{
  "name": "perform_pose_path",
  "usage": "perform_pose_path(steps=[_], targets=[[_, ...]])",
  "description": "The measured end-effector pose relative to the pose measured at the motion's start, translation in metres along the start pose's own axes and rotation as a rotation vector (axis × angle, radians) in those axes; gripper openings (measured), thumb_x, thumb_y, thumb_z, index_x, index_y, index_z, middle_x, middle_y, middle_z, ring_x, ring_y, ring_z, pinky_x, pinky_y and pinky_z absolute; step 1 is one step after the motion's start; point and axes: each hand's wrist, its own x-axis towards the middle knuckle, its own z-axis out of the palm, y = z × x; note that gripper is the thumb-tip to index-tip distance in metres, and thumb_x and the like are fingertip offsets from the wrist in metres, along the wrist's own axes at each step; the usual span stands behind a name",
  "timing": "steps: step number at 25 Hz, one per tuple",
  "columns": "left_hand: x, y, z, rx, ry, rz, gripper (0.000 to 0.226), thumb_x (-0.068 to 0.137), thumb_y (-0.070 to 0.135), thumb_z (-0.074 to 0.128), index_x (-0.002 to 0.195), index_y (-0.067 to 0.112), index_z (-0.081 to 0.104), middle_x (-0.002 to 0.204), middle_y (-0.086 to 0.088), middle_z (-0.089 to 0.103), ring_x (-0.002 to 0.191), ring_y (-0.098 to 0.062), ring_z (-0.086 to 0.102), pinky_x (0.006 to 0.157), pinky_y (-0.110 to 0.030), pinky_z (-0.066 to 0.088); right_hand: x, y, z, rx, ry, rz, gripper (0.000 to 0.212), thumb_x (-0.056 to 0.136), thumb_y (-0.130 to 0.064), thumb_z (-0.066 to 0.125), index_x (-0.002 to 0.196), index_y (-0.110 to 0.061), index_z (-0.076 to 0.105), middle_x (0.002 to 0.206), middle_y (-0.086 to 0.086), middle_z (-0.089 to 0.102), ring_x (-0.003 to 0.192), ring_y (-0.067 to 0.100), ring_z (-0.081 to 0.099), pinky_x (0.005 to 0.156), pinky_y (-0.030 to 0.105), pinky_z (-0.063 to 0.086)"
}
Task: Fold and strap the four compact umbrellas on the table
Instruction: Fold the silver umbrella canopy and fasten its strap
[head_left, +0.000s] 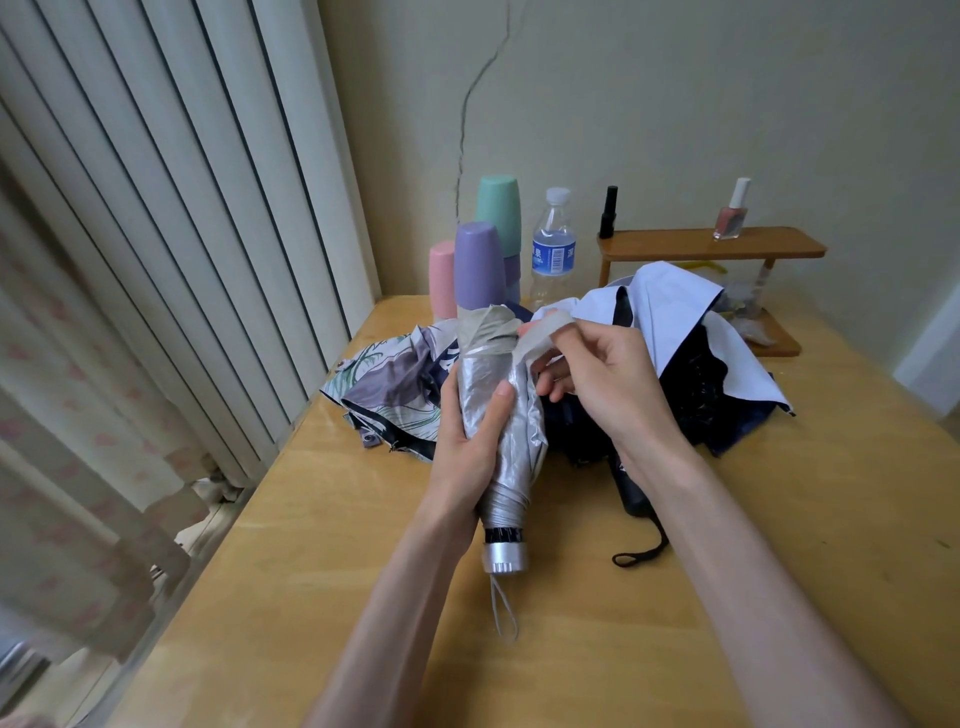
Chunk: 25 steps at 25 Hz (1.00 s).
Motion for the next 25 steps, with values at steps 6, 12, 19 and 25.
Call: perform_pose_path(steps=[6,12,19,25], targets=[[0.003,-0.006,-0.005,0.077,-0.003,0.058,0.054,0.093,0.049,0.077,0.142,0.049,0.053,0.134,0.001,0.071,0.125,-0.033,0.068,0.107,-0.065,0.051,-0.002,-0.009,-0.007,0.126,0.038,0.031,0.038,0.111,-0.015,0.046,0.099,-0.003,0.08,0.078,0.003,0.074,0.063,0.018,0.062,0.063,0.026,0.053],[-0.001,0.001,-0.004,0.216,-0.113,0.086,0.058,0.094,0.047,0.072,0.148,0.037,0.052,0.13,0.009,0.073,0.12,-0.016,0.07,0.104,-0.037,0.057,0.004,-0.034,-0.004,0.088,-0.124,-0.066,0.029,0.109,-0.023,0.057,0.105,-0.004,0.079,0.067,0.004,0.064,0.055,0.014,0.057,0.056,0.022,0.048],[0.0,0.015,-0.005,0.269,-0.207,-0.041,0.056,0.094,0.05,0.047,0.15,0.054,0.048,0.15,0.015,0.061,0.139,-0.016,0.056,0.122,-0.051,0.039,0.054,-0.06,0.038,-0.073,-0.499,0.043,0.016,0.102,-0.009,0.067,0.107,0.003,0.076,0.075,0.011,0.069,0.056,0.01,0.064,0.058,0.017,0.055],[-0.009,0.032,-0.009,0.142,-0.196,-0.149,0.026,0.097,0.041,0.052,0.092,0.02,0.066,0.082,-0.004,0.065,0.068,-0.021,0.061,0.069,-0.038,0.052,0.076,-0.059,0.073,-0.257,-0.634,0.185,0.022,0.103,-0.005,0.065,0.119,0.009,0.071,0.073,0.01,0.073,0.056,0.013,0.068,0.056,0.019,0.059]])
